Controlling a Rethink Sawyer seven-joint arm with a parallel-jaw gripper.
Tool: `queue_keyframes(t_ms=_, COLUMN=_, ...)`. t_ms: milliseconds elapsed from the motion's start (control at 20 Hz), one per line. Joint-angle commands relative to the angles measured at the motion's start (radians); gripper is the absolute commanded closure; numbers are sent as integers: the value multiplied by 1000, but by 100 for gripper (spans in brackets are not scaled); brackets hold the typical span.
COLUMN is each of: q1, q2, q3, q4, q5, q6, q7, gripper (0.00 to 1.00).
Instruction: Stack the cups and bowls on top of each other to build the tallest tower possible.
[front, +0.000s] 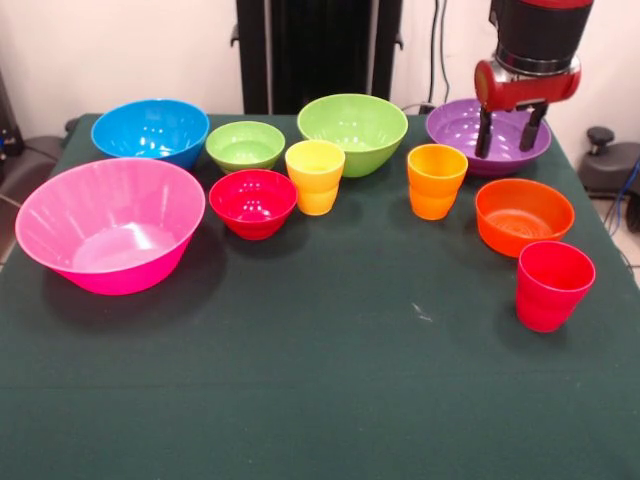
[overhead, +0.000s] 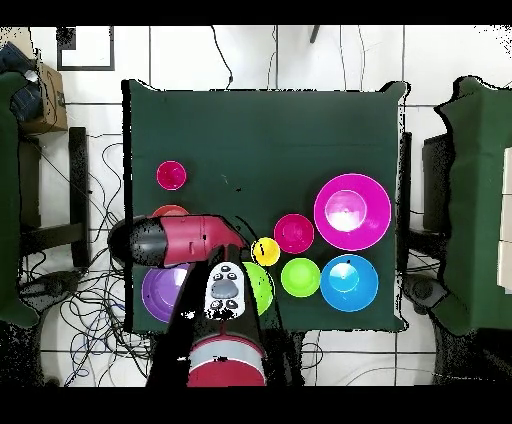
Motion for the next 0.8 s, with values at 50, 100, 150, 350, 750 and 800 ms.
queue_keyframes(t_ms=50, q1=-5, q2=12, q3=38, q4=-35, q5=-16, q6=-29, q7=129, gripper=0)
queue_keyframes(t_ms=100, q1=-14, q2=0, q3=38, q4=-29, q5=-22, q6=-15, q7=114, gripper=0)
queue_keyframes(t_ms=150, q1=-20, q2=-8, q3=36, q4=-25, q5=-26, q6=-4, q7=105, gripper=0)
queue_keyframes(t_ms=350, q1=-60, q2=-53, q3=56, q4=10, q5=-31, q6=22, q7=61, gripper=0)
queue_keyframes(t_ms=750, q1=-68, q2=-75, q3=77, q4=31, q5=-32, q6=24, q7=63, gripper=0)
queue_keyframes(t_ms=800, q1=-66, q2=-81, q3=74, q4=35, q5=-33, q6=28, q7=65, gripper=0)
